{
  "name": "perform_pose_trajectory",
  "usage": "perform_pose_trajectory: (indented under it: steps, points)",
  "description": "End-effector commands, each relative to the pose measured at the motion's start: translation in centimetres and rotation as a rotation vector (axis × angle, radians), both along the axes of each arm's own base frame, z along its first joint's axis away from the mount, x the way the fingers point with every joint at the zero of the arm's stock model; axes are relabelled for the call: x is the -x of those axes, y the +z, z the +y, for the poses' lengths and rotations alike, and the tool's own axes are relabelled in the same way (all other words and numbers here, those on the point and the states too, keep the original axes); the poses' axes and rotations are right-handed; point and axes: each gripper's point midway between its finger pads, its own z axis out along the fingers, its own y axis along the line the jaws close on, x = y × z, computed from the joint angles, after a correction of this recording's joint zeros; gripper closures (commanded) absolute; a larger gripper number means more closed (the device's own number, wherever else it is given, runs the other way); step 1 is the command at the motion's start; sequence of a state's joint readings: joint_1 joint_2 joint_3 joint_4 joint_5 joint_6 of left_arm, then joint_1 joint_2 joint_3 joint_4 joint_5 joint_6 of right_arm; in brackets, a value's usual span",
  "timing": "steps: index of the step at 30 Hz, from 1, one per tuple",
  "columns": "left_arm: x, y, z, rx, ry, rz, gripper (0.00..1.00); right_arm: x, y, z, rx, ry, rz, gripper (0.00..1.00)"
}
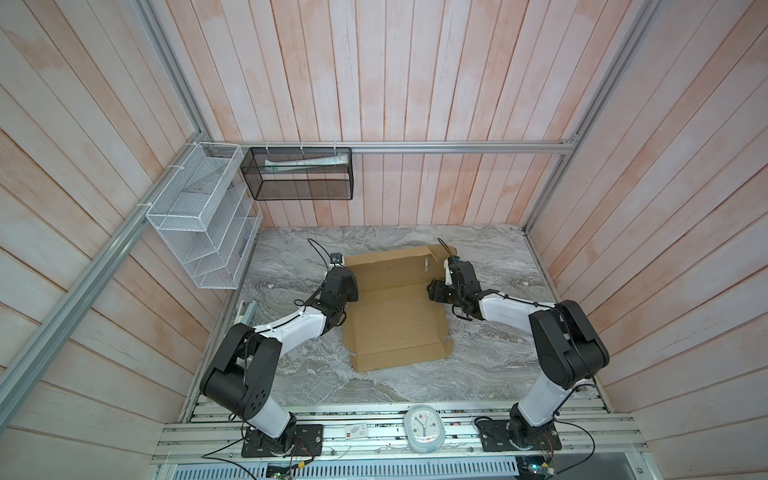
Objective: Fold the paper box
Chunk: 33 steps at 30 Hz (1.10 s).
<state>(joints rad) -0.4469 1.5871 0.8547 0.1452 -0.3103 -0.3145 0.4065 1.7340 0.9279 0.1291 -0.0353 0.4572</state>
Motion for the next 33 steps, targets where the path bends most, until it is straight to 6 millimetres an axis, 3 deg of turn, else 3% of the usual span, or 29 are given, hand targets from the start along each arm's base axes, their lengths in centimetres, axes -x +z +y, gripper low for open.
perform_pose_trajectory:
  steps: [1,16,33]
  points:
    - [-0.3,1.8,-0.3,0.033,-0.010,-0.042,1.00,0.1,-0.9,-0.1,-0.014,-0.004,0.015,0.35]
    - [-0.4,1.5,-0.5,0.050,-0.010,-0.032,1.00,0.2,2.3,4.3,-0.102,0.170,-0.060,0.38]
    - [-0.2,1.0,-0.9,0.071,-0.018,-0.023,1.00,0.4,2.0,7.2,-0.091,0.225,-0.048,0.40]
